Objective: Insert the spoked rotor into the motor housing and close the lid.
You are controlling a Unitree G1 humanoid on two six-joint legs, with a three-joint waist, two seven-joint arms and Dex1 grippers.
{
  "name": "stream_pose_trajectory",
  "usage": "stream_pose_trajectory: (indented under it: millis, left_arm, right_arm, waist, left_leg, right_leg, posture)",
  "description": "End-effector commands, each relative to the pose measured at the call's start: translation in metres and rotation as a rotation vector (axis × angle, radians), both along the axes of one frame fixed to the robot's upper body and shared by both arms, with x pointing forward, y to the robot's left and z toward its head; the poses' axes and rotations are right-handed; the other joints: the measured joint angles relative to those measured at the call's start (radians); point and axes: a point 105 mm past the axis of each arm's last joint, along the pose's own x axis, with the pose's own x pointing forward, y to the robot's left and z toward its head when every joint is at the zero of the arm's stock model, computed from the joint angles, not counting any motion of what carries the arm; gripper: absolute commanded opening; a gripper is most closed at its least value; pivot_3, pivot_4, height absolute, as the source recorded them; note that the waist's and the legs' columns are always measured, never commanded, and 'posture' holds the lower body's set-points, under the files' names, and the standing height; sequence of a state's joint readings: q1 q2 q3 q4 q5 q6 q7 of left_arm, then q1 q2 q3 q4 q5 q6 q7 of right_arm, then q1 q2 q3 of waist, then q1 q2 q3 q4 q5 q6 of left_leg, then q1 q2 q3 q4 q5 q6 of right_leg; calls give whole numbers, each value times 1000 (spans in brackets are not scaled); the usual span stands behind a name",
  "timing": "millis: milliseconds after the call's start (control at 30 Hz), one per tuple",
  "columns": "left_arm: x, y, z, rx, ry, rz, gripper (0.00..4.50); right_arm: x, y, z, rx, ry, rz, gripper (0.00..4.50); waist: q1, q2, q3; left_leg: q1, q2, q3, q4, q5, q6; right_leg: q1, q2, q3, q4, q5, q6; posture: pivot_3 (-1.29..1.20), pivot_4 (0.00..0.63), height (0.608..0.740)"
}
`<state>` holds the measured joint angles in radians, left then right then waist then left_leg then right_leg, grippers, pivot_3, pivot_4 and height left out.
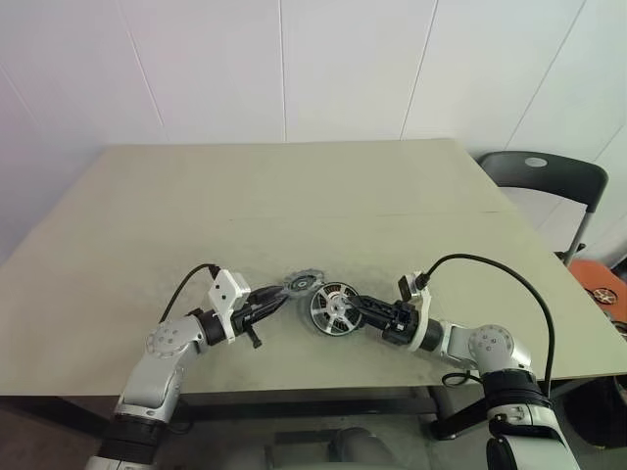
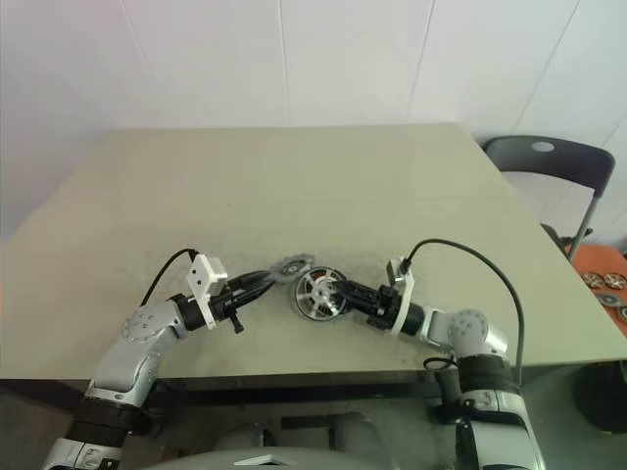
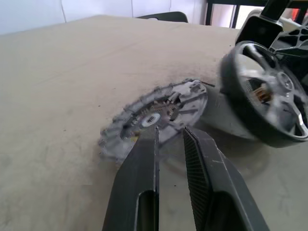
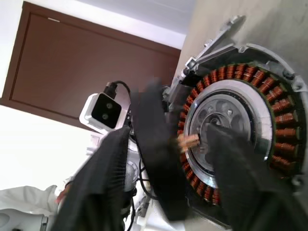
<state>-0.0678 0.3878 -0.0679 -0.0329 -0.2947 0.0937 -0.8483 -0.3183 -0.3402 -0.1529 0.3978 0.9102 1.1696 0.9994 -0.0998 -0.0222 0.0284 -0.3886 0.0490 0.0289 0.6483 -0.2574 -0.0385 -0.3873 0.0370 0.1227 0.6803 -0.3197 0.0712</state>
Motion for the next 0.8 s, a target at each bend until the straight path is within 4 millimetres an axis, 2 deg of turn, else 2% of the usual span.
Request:
stream_pose_trajectory:
  millis: [33,267,367,533,733,800]
  left_arm:
    - [1,-4,8,-6,-38,-20,924]
    - [3,-8,9,-8,-40,-27,924]
    - [4,-7,9,-5,-42,-24,924]
    - [3,-7,9,-4,-43,-23,924]
    - [4,-8,9,1,-41,-27,924]
    - [4,-9,9,2,-40,-28,924]
  right_arm:
    - [-4,-7,-17,-81,57,-14,2627]
    - [8,-6,2,-44,-2,-24,2627]
    - [9,-6,3,-34,1,-24,2016]
    - [7,-4,1,-36,7,-20,425]
    - [7,0,9,-16,-17,-8,398]
    - [9,1,19,20,-35,-7,398]
  waist:
    - [1,0,0]
    - [2,0,0]
    - [3,1,0]
    - [0,0,0]
    - [0,1,0]
    - [0,1,1]
  left_leg:
    - [0,0,0,0,0,0]
    - [-1,0,0,0,0,0]
    - [-2,-1,0,0,0,0]
    - [-2,0,0,-1,0,0]
    - [-2,0,0,0,0,0]
    - [-2,0,0,0,0,0]
  right_leg:
    - [0,0,0,0,0,-1]
    - [-1,-1,0,0,0,0]
    - [-1,-1,0,0,1,1]
    - [-2,0,0,0,1,2]
    - [-2,0,0,0,1,1]
    - [-2,0,0,0,1,2]
  posture:
    - [0,0,740]
    - [0,0,740]
    - [0,0,740]
    - [0,0,740]
    - [0,0,740]
    - [0,0,740]
